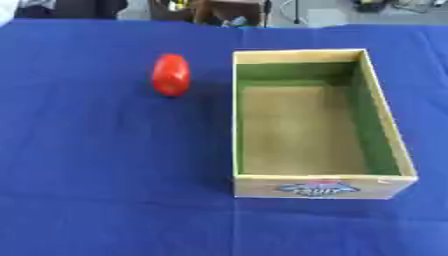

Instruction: Pick up objects on the table and place them in the box.

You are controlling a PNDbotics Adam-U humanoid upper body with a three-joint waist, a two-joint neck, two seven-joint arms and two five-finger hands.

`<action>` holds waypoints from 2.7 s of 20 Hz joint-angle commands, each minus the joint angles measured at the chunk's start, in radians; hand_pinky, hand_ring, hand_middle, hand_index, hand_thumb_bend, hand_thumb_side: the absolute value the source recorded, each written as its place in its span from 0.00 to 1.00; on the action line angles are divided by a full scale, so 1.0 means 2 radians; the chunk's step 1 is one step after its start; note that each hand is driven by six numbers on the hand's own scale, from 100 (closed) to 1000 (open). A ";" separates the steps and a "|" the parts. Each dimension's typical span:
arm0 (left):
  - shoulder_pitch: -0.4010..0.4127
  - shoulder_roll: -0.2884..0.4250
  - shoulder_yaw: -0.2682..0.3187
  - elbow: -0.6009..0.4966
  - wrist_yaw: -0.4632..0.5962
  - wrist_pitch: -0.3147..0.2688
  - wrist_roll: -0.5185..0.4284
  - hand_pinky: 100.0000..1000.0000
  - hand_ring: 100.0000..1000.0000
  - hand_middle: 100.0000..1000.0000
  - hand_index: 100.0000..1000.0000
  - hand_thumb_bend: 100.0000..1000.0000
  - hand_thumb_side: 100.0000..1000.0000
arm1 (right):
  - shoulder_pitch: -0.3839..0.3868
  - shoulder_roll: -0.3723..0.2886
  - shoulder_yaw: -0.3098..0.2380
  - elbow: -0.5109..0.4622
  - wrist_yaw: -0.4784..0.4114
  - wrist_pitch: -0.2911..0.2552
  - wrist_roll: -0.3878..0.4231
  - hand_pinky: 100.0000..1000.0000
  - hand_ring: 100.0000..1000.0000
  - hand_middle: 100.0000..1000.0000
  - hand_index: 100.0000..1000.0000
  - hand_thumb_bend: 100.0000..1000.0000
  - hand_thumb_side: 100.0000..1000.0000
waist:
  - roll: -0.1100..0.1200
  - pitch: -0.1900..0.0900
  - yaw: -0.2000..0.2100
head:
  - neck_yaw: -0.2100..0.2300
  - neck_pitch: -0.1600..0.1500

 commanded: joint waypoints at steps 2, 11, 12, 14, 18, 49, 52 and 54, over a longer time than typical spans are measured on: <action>-0.004 0.006 0.002 -0.009 0.000 0.000 0.000 0.44 0.55 0.62 0.87 0.03 0.94 | -0.005 -0.011 -0.005 -0.007 0.000 -0.001 0.000 0.68 0.70 0.75 0.77 0.00 0.86 | -0.001 -0.010 0.001 | 0.001 -0.004; -0.015 0.017 0.001 -0.009 -0.001 0.005 -0.001 0.44 0.55 0.63 0.88 0.04 0.93 | -0.004 -0.012 -0.005 -0.007 0.000 -0.002 0.000 0.68 0.70 0.75 0.77 0.00 0.86 | 0.000 -0.011 0.000 | -0.001 -0.001; -0.020 0.021 0.000 -0.009 -0.002 0.008 -0.003 0.45 0.55 0.63 0.89 0.04 0.93 | -0.004 -0.012 -0.005 -0.007 0.000 -0.002 0.001 0.68 0.70 0.75 0.77 0.00 0.86 | 0.001 -0.011 0.000 | -0.002 0.001; -0.030 0.031 -0.003 -0.009 -0.004 0.015 -0.007 0.45 0.55 0.64 0.89 0.05 0.93 | -0.004 -0.012 -0.005 -0.007 0.000 -0.002 0.001 0.68 0.70 0.75 0.77 0.00 0.86 | 0.001 -0.011 -0.001 | -0.005 0.003; -0.056 0.053 -0.009 -0.009 -0.015 0.038 -0.020 0.45 0.56 0.65 0.91 0.07 0.92 | -0.004 -0.012 -0.004 -0.007 0.000 -0.002 0.001 0.68 0.70 0.75 0.77 0.00 0.86 | 0.002 -0.010 -0.004 | -0.007 0.004; -0.313 0.085 -0.109 0.333 -0.276 0.087 -0.344 0.58 0.74 0.83 1.00 0.33 0.91 | -0.014 -0.019 0.009 -0.007 -0.005 -0.002 0.017 0.68 0.70 0.75 0.77 0.00 0.87 | 0.019 0.005 -0.033 | 0.029 -0.015; -0.328 0.075 -0.109 0.359 -0.292 0.076 -0.363 0.58 0.75 0.84 1.00 0.37 0.89 | -0.015 -0.019 0.010 -0.007 -0.005 -0.002 0.018 0.68 0.70 0.75 0.77 0.00 0.87 | 0.021 0.007 -0.034 | 0.031 -0.018; -0.337 0.068 -0.108 0.376 -0.303 0.072 -0.372 0.59 0.75 0.85 1.00 0.41 0.88 | -0.016 -0.019 0.011 -0.007 -0.006 -0.002 0.019 0.68 0.70 0.75 0.77 0.00 0.87 | 0.022 0.009 -0.036 | 0.032 -0.019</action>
